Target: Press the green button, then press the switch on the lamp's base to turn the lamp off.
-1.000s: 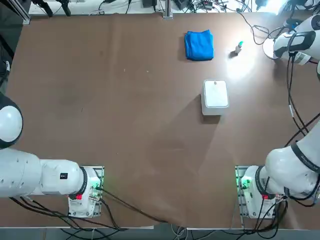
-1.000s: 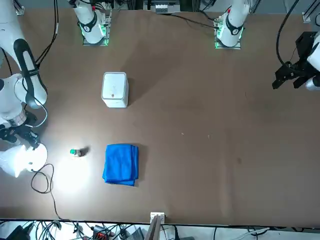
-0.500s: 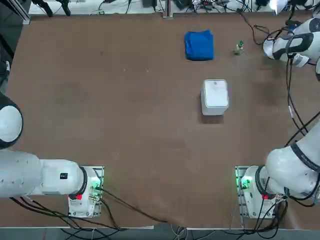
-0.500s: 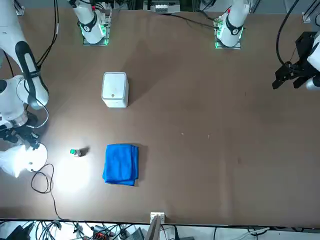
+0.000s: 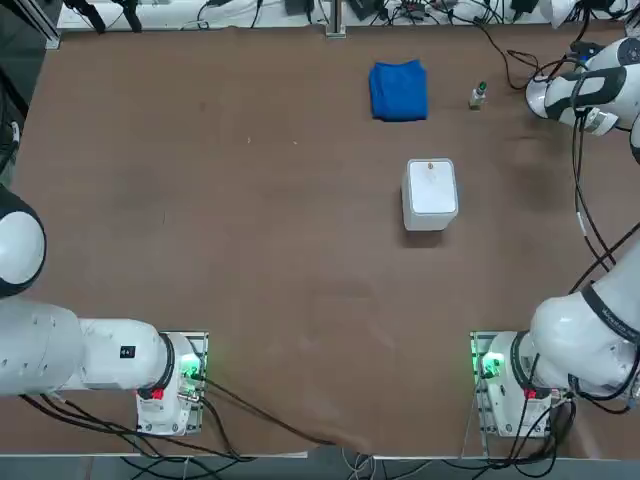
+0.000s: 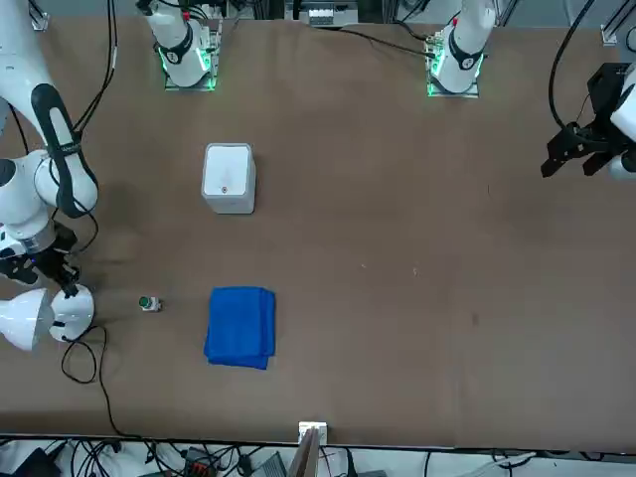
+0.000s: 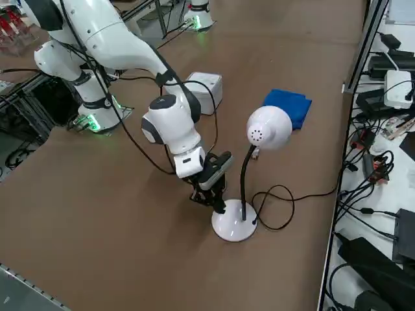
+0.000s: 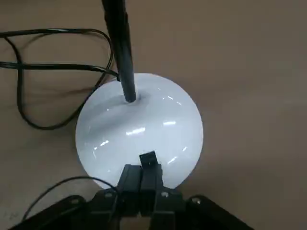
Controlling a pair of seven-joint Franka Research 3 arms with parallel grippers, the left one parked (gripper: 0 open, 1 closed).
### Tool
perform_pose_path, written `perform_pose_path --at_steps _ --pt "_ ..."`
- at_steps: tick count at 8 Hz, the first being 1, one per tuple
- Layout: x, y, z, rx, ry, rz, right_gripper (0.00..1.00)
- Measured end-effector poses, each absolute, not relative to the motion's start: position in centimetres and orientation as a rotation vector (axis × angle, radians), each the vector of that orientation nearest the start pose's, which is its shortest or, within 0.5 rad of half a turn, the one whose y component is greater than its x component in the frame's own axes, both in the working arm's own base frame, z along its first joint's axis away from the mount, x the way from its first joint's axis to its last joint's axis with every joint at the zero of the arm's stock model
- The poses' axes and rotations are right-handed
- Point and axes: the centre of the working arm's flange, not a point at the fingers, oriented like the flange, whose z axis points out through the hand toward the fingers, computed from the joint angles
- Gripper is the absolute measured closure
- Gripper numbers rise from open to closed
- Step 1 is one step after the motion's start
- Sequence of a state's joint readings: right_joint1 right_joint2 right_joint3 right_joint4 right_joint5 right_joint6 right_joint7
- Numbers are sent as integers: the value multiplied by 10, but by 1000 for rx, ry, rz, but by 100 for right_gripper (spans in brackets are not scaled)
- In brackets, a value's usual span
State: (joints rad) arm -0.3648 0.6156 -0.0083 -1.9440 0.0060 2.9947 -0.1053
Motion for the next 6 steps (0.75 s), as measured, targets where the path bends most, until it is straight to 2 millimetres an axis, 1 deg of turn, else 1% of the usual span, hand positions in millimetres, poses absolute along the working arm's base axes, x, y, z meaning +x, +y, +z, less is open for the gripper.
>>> perform_pose_path --at_steps 1,2,3,4,5,6 --pt "612 -236 214 -3139 434 -678 99" --pt "616 -232 227 -3129 456 -625 99" --pt "618 -228 251 -3123 471 -522 99" --pt "614 -223 286 -3118 483 -384 99" --pt "602 -219 321 -3109 486 -228 97" --pt "585 -212 351 -3093 483 -63 89"
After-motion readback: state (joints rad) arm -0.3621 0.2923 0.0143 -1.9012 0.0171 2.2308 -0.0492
